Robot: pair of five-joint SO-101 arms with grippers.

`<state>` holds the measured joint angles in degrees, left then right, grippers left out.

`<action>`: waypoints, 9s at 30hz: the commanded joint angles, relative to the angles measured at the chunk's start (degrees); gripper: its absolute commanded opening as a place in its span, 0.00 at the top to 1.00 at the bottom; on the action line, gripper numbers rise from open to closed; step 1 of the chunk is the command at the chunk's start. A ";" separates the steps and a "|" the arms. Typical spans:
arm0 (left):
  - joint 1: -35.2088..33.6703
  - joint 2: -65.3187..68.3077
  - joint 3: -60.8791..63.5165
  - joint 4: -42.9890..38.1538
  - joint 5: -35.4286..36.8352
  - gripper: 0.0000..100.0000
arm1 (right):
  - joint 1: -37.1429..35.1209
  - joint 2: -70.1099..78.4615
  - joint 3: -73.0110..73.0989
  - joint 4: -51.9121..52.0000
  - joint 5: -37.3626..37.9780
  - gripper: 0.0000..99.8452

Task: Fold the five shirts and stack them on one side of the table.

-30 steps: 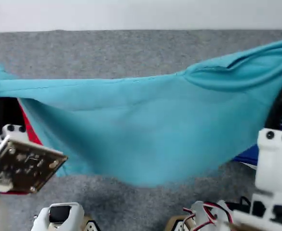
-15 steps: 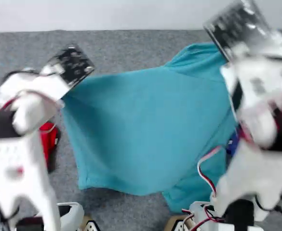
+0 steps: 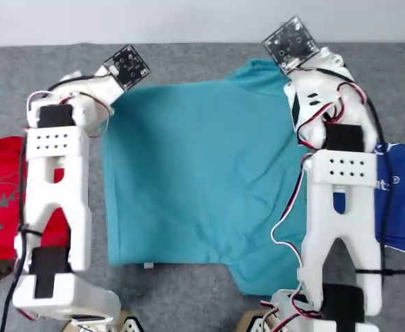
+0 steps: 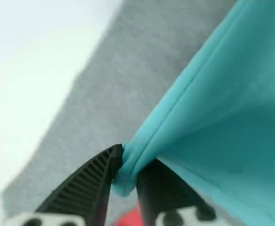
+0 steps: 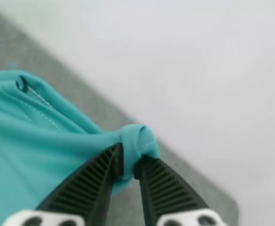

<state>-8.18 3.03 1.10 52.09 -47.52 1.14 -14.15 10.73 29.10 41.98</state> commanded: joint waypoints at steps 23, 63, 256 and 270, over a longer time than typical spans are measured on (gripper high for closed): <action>3.25 4.66 -4.09 21.27 -0.53 1.00 | -1.01 3.91 -3.52 16.66 0.62 0.99; 2.02 -1.58 1.27 48.26 -5.45 0.88 | 2.07 -9.10 2.81 66.86 0.62 0.82; 46.42 40.53 -45.85 40.97 35.25 0.80 | 26.24 -33.63 -1.85 73.63 -8.26 0.99; 45.54 40.53 -34.86 33.76 32.53 0.86 | 26.24 -33.71 -1.85 73.63 -8.53 0.99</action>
<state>37.80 44.00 -33.89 87.69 -14.29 26.73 -46.77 9.41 100.48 33.19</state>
